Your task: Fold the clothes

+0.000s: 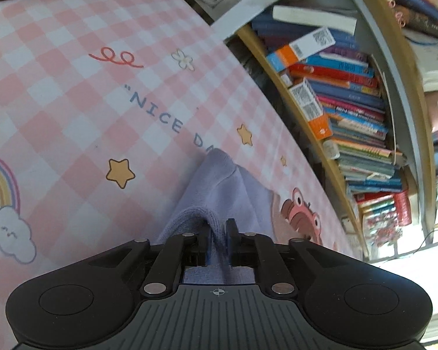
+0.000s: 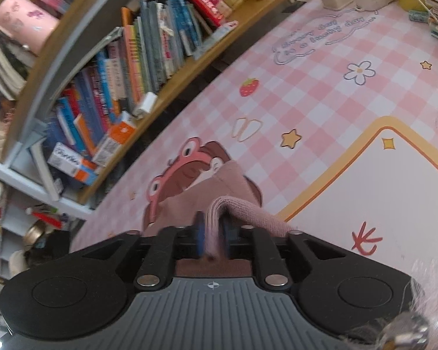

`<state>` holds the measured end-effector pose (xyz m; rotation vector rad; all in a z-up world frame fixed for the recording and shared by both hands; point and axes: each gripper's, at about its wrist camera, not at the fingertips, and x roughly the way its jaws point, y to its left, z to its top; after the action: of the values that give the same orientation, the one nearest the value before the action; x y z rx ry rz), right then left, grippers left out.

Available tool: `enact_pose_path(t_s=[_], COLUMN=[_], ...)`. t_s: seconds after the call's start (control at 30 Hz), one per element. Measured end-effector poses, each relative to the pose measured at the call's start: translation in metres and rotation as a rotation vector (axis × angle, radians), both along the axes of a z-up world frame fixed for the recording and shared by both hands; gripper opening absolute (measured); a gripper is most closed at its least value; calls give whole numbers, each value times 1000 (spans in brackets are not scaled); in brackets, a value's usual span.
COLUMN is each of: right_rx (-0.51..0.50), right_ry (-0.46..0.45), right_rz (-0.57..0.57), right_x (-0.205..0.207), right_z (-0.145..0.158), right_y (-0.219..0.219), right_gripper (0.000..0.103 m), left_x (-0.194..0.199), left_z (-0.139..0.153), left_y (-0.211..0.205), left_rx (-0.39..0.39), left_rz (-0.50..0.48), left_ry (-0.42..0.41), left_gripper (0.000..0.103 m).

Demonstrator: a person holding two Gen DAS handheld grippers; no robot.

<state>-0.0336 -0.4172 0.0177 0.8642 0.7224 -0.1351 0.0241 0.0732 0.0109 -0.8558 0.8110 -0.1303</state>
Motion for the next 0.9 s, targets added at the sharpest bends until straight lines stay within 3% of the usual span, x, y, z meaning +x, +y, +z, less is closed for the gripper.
enact_pose_path(t_s=[0.03,0.13,0.27,0.47,0.6,0.67,0.7,0.73,0.77,0.8,0.83,0.9], right_rx=[-5,-16,-106,-422,-500,-522,-527,-517,-499,-487,-476,-444], right_ry=[-6,-35,-57,-14,-22,-13,-6,6,18,26,32,23], right_rz=[-8,-21,-18,144,246,272,276,280,285,287,289,287], right_x=[1,1,-1,10,29,40,45,49,53,54,55,53], right_z=[0,5,15,16,11,7,4,1,-3,-4,-5,-2], right_y=[-1,-6,-11,7,21,26,26,26,24,23,21,18], right_gripper=[37,42,46,47,47,46,44,31,8,5,5,5], left_x=[2,8,16,19,29,29,29,29,29,29,29,29], left_z=[0,-1,0,10,2,6,8,10,12,14,16,21], left_y=[1,5,10,-22,-60,-60,-59,-59,-58,-58,-58,-57], left_rx=[6,25,67,401,522,526,528,529,531,533,535,538], left_rz=[-5,-20,-45,-249,-368,-362,-359,-356,-353,-349,-346,-340], left_ry=[-2,-9,-22,-105,-170,-198,-211,-225,-238,-252,-265,-292], left_gripper=[20,32,35,35,36,36,36,35,34,24,4,4])
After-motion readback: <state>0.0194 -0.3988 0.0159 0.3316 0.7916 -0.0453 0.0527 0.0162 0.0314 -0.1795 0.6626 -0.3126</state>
